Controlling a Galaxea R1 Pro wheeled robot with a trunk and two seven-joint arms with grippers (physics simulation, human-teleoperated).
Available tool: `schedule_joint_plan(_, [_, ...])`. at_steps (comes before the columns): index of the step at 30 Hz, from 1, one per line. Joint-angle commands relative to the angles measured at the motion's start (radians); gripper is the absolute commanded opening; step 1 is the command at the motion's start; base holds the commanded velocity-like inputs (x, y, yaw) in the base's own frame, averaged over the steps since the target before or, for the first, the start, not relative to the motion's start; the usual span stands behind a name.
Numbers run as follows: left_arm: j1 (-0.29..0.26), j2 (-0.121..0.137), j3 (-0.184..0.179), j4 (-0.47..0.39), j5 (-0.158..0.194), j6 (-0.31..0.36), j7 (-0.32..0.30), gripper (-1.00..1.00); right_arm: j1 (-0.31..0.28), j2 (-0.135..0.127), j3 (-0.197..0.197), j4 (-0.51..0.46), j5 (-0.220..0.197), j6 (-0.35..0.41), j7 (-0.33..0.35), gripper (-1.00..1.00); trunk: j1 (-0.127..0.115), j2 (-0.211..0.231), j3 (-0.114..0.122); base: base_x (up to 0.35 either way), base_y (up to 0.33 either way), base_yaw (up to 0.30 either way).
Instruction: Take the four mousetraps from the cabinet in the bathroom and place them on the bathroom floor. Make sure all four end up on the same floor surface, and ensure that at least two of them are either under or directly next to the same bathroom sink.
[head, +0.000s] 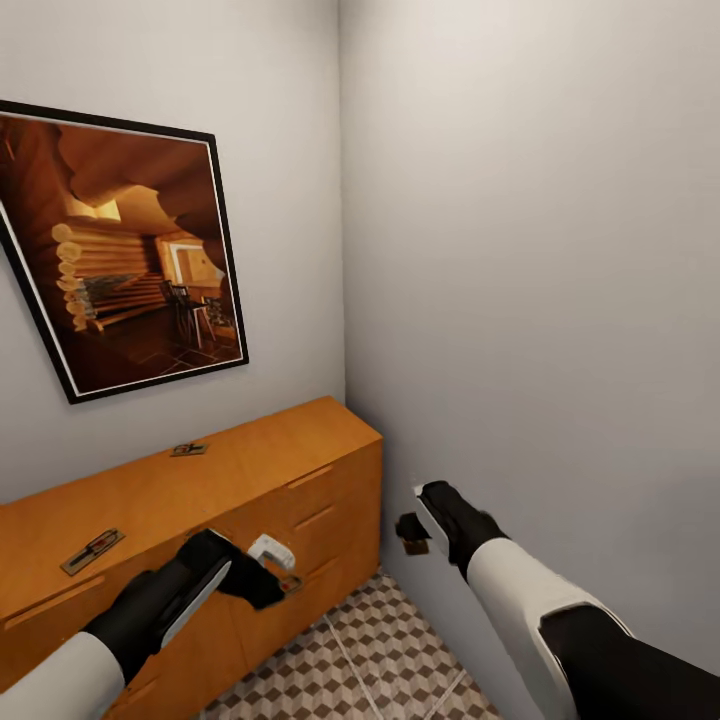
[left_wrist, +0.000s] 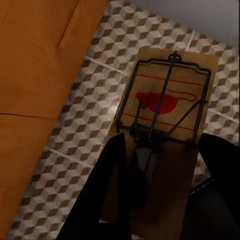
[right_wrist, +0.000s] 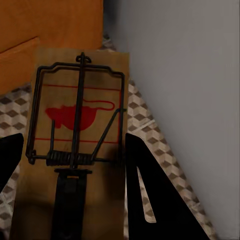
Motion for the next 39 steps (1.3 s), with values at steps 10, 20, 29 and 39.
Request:
schedule_joint_plan(10, [0.058,-0.116,0.001,0.584,0.079,-0.408,0.044,-1.0,0.009,-0.012,0.004,0.401,0.056,-0.455,-0.007,-1.0,0.001,-0.002,-0.002,0.0,0.0,0.0])
schedule_joint_plan(20, [0.122,-0.158,0.041,1.044,0.368,-0.935,0.102,-1.0,0.259,-0.128,0.003,0.444,0.063,-0.789,-0.008,-1.0,0.001,-0.002,-0.002,0.0,0.0,0.0])
schedule_joint_plan(29, [0.291,-0.118,0.052,1.057,0.624,-1.15,0.219,-1.0,0.391,-0.142,0.003,0.443,0.065,-0.864,-0.007,-1.0,0.001,-0.002,-0.002,0.0,0.0,0.0])
schedule_joint_plan(39, [0.326,-0.113,0.047,1.053,0.728,-1.177,0.235,-1.0,0.41,-0.151,0.001,0.443,0.071,-0.867,-0.006,-1.0,0.001,-0.002,-0.002,0.0,0.0,0.0])
